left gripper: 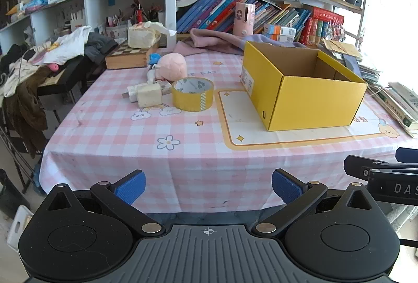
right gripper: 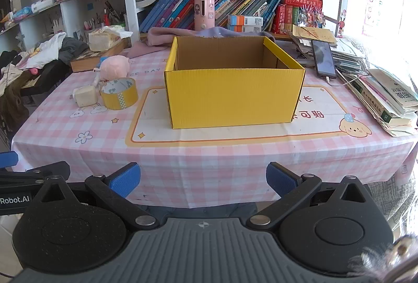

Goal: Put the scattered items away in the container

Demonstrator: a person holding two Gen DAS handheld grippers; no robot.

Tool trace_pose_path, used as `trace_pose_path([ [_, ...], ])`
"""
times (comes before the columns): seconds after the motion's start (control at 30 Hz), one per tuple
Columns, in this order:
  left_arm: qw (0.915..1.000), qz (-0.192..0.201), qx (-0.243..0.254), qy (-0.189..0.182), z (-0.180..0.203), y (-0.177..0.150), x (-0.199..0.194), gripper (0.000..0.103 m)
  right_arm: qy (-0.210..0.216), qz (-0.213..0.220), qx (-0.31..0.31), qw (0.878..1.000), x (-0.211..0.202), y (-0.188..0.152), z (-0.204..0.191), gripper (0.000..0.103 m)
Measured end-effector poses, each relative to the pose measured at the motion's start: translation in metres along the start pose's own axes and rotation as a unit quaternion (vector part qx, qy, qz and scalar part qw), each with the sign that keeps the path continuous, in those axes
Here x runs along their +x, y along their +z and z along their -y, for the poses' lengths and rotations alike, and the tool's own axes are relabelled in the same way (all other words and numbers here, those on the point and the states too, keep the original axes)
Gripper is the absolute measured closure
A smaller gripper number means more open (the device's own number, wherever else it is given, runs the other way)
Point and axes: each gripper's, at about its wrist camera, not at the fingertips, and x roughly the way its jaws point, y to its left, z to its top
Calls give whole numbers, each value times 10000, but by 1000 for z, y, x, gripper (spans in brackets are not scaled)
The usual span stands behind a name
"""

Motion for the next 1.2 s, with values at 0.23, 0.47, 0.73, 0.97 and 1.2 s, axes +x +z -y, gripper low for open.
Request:
trace_pose_path([
  [0.23, 10000, -64, 30, -58, 0, -1, 2, 0, -13, -23, -22, 10000, 1, -1, -2, 0],
  [0.47, 9999, -102, 30, -66, 0, -1, 3, 0, -59, -46, -42, 10000, 1, -1, -3, 0],
  [0.73, 9999, -64, 74, -33, -4, 0, 3, 0, -89, -48, -61, 9999, 1, 0, -5, 0],
  [0.97, 9999, -29, 148, -27, -6, 1, 3, 0, -148, -72, -109, 9998, 1, 2, -9, 0],
  [1.2, 9997, 5, 231, -75, -13, -1, 2, 0, -107, -99, -200, 9997, 3, 5, -23, 0],
])
